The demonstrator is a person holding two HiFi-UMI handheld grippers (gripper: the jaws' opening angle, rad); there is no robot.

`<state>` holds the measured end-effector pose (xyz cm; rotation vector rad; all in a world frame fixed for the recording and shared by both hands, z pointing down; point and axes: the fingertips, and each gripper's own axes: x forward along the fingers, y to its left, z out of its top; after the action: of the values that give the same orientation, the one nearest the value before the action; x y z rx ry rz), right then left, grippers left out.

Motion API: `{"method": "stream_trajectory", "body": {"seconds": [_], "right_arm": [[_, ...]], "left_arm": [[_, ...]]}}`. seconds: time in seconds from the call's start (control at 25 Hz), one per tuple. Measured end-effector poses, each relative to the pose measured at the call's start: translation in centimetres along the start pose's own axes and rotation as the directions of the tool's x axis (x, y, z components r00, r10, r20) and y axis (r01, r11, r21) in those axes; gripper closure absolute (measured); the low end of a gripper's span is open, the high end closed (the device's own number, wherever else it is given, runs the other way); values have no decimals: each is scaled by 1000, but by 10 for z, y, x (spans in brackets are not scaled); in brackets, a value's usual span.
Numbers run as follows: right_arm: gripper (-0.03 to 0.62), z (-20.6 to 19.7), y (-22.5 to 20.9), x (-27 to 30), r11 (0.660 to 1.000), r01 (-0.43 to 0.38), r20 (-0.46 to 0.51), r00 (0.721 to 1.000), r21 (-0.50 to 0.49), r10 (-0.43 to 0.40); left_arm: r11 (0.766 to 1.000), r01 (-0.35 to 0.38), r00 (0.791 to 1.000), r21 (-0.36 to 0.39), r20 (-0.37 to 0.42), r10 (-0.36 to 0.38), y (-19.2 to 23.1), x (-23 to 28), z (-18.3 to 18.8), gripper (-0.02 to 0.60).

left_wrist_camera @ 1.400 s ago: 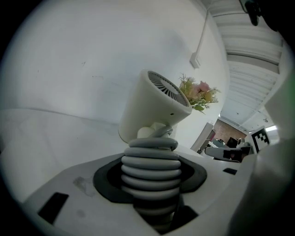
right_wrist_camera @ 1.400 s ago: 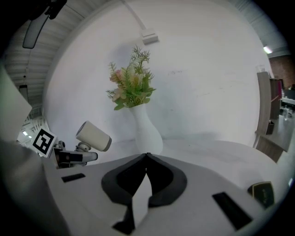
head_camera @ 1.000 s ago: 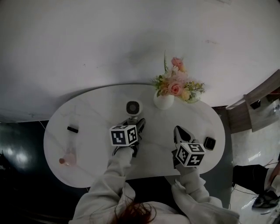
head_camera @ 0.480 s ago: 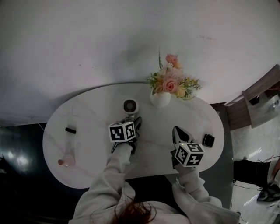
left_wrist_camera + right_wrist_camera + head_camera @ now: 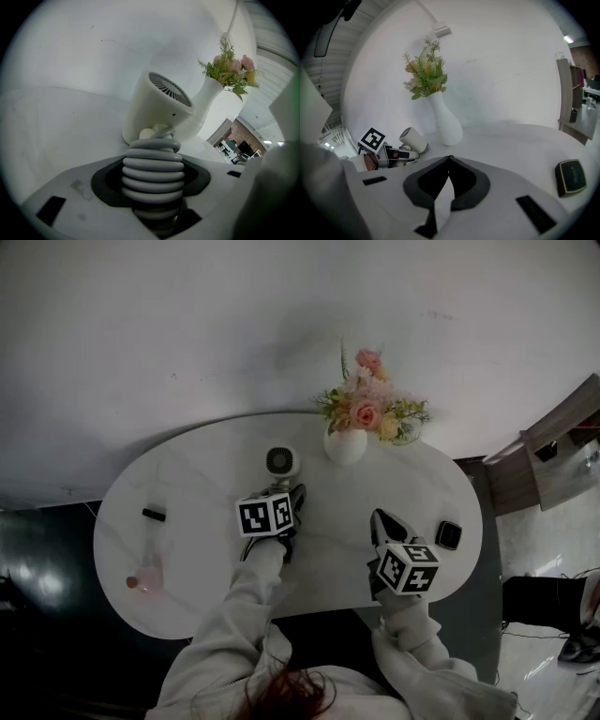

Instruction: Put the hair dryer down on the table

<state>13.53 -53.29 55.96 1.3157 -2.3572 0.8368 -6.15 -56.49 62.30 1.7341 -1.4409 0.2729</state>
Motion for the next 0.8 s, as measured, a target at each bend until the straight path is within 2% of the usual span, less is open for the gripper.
{"method": "stream_trajectory", "body": {"seconds": [0.28, 0.6, 0.8], "right_arm": [[546, -2, 1, -7, 1000, -5, 5, 1000, -1, 5], [546, 0, -8, -15, 1000, 28, 29, 999, -14, -27], [546, -5, -12, -20, 999, 35, 26, 999, 5, -35]], "left_arm": [[1000, -11, 1000, 12, 5, 11, 0, -1, 2, 318], [996, -68, 997, 63, 33, 66, 3, -6, 6, 268], [992, -74, 997, 100, 38, 71, 0, -9, 1, 250]]}}
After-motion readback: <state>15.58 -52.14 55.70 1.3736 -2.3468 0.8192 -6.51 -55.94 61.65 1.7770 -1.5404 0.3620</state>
